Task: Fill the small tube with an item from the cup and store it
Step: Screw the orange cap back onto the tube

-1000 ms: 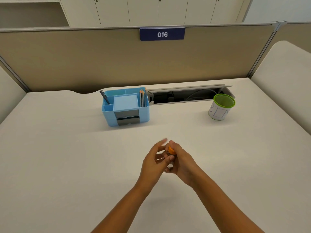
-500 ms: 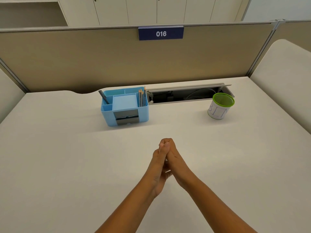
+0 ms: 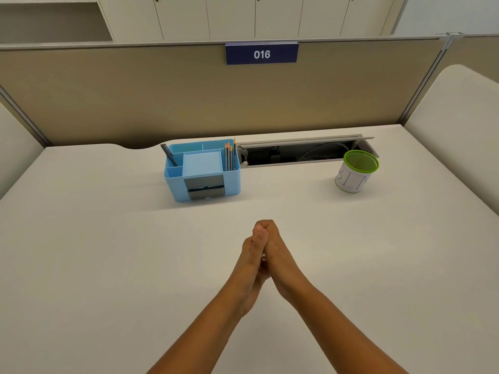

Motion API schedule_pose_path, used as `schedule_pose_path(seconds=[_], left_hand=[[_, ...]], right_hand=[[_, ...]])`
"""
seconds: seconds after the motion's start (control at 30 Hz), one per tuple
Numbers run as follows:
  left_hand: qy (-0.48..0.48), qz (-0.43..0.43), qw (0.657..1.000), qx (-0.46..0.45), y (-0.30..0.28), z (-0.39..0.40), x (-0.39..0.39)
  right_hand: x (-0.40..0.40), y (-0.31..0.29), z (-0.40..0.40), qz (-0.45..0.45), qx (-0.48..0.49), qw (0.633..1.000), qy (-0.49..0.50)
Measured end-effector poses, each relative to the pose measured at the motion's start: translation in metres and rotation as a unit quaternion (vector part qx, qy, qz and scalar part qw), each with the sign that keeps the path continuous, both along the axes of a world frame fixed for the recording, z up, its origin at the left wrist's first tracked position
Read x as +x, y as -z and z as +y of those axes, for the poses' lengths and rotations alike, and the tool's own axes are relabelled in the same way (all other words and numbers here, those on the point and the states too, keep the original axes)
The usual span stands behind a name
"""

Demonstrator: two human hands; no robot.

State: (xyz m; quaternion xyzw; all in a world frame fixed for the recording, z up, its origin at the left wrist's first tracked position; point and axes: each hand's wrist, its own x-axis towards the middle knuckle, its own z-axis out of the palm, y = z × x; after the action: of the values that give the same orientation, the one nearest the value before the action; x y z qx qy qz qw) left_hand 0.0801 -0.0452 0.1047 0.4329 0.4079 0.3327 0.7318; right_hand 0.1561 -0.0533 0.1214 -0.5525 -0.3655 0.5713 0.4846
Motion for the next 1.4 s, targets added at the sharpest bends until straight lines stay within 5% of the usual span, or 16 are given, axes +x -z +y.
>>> schedule_pose_path(seconds=[0.23, 0.4, 0.6, 0.77, 0.97, 1.4], left_hand=[[-0.075, 0.146, 0.978, 0.125, 0.013, -0.004, -0.006], [-0.101, 0.203, 0.958, 0.177, 0.007, -0.003, -0.006], [-0.069, 0.168, 0.965, 0.188, -0.007, 0.001, 0.004], [-0.077, 0.178, 0.96, 0.204, -0.012, 0.012, -0.011], [0.003, 0.144, 0.968, 0.204, -0.014, 0.021, -0.047], [0.063, 0.138, 0.975, 0.161, -0.012, 0.028, -0.058]], right_hand=[[0.013, -0.001, 0.004, 0.142, -0.002, 0.988, 0.064], [0.013, -0.003, 0.005, 0.02, 0.06, 0.996, 0.068], [0.024, -0.005, 0.01, -0.092, 0.12, 0.98, 0.126], [0.047, -0.009, 0.01, -0.232, 0.179, 0.953, 0.076], [0.068, -0.025, 0.003, -0.219, 0.135, 0.962, -0.093], [0.064, -0.03, 0.007, -0.284, 0.127, 0.94, -0.143]])
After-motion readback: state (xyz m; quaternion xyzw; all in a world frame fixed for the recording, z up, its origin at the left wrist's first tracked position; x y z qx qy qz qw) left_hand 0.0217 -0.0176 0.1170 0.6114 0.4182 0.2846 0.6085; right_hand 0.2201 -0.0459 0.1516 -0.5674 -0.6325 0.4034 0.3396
